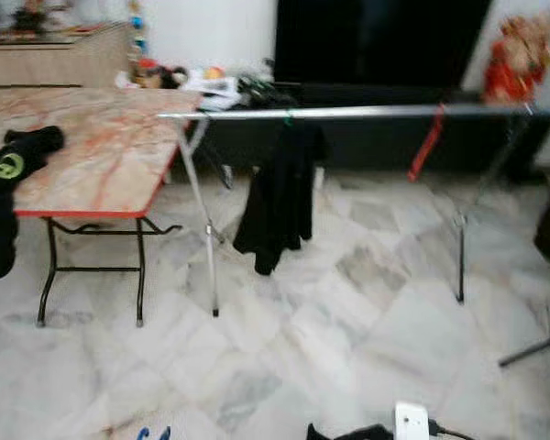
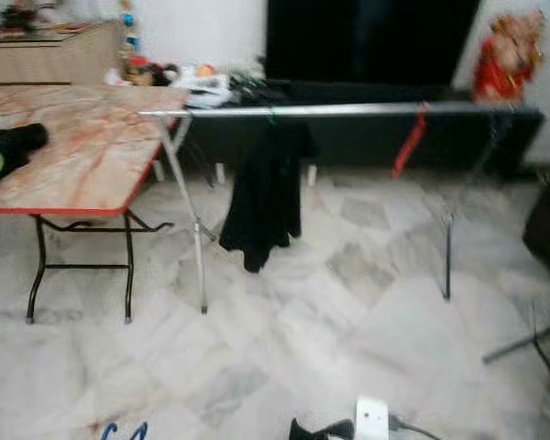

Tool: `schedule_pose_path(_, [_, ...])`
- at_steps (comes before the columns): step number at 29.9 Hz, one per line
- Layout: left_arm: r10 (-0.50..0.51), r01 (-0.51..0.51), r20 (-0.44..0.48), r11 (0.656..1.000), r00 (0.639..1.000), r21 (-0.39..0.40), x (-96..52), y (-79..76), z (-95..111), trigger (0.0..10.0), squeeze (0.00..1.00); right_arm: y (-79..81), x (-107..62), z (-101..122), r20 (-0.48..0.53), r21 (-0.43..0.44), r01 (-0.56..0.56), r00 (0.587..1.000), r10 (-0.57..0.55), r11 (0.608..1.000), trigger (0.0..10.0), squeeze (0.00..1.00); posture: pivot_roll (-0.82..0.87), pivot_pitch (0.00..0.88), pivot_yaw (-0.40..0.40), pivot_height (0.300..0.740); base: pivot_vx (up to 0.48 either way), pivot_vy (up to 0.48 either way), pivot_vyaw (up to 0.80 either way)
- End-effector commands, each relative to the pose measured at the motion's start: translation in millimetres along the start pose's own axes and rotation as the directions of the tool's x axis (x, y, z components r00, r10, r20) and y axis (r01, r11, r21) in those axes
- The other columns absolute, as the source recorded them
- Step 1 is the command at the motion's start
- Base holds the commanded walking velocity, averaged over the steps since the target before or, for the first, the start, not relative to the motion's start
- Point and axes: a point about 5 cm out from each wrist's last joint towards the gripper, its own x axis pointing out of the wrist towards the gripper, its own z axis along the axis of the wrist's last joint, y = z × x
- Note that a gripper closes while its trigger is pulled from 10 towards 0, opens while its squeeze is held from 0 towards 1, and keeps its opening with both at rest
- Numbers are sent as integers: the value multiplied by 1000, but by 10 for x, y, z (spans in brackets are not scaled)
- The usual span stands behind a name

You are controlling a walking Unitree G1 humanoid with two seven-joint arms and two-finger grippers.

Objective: Hang hanger

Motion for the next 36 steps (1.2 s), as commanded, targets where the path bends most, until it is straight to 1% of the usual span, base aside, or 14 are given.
schedule_pose_path(1, [11, -11, 25, 1000, 1000, 6, 6, 72, 73, 10000, 0, 65, 31, 172, 64, 24, -15, 998, 14, 1000, 10000, 0, 139, 0, 6, 740, 0, 0, 0])
schedule_pose_path(3, [45, -48, 41, 996, 998, 78, 17, 124, 160, 10000, 0, 71, 51, 319, 112, 38, -17, 994, 13, 999, 10000, 0, 138, 0, 6, 740, 0, 0, 0])
schedule_pose_path(8, [37, -51, 115, 991, 993, 120, 7, 240, 297, 10000, 0, 113, 82, 662, 213, 43, -37, 977, 27, 998, 10000, 0, 140, 0, 12, 740, 0, 0, 0])
schedule_pose_path(10, [64, -84, 198, 992, 978, 97, -7, 358, 469, 10000, 0, 148, 87, 929, 288, 58, -61, 957, 42, 996, 10000, 0, 163, 0, 4, 740, 0, 0, 0])
schedule_pose_path(15, [75, -109, 331, 990, 941, 86, -34, 432, 794, 10000, 0, 217, 77, 1211, 356, 49, -85, 932, 62, 995, 10000, 0, 160, 0, 0, 740, 0, 0, 0])
schedule_pose_path(18, [2, -61, 417, 990, 909, 128, -54, 347, 1068, 10000, 0, 277, 70, 1344, 376, 21, -91, 923, 76, 996, 10000, 0, 155, 0, -2, 740, 0, 0, 0])
schedule_pose_path(23, [-274, 145, 488, 947, 829, 286, -129, 13, 1521, 10000, 0, 342, 56, 1520, 392, -15, -83, 916, 82, 996, 10000, 0, 144, 0, -7, 740, 0, 0, 0])
schedule_pose_path(25, [-387, 217, 458, 899, 800, 380, -169, -71, 1612, 10000, 0, 335, 49, 1578, 404, -7, -78, 912, 75, 997, 10000, 0, 143, 0, -8, 740, 0, 0, 0])
schedule_pose_path(27, [-518, 278, 344, 786, 783, 552, -222, -121, 1664, 10000, 0, 341, 38, 1654, 417, -15, -75, 906, 74, 997, 10000, 0, 141, 0, -6, 740, 0, 0, 0])
schedule_pose_path(30, [-568, 319, 258, 719, 781, 617, -261, -100, 1702, 10000, 0, 382, 30, 1706, 421, -39, -78, 903, 87, 996, 10000, 0, 137, 0, -5, 740, 0, 0, 0])
schedule_pose_path(32, [-617, 357, 162, 628, 770, 692, -343, -93, 1780, 10000, 0, 448, 9, 1802, 438, -65, -87, 893, 106, 994, 10000, 0, 137, 0, -9, 740, 0, 0, 0])
schedule_pose_path(33, [-617, 357, 162, 628, 770, 692, -343, -93, 1780, 10000, 0, 448, 9, 1802, 438, -65, -87, 893, 106, 994, 10000, 0, 137, 0, -9, 740, 0, 0, 0])
schedule_pose_path(34, [-647, 378, 115, 570, 753, 730, -408, -118, 1833, 10000, 0, 477, -9, 1884, 452, -61, -92, 885, 109, 994, 10000, 0, 139, 0, -14, 740, 0, 0, 0])
schedule_pose_path(36, [-667, 395, 91, 540, 740, 743, -450, -140, 1856, 10000, 0, 492, -19, 1928, 460, -58, -95, 881, 111, 994, 10000, 0, 141, 0, -18, 740, 0, 0, 0])
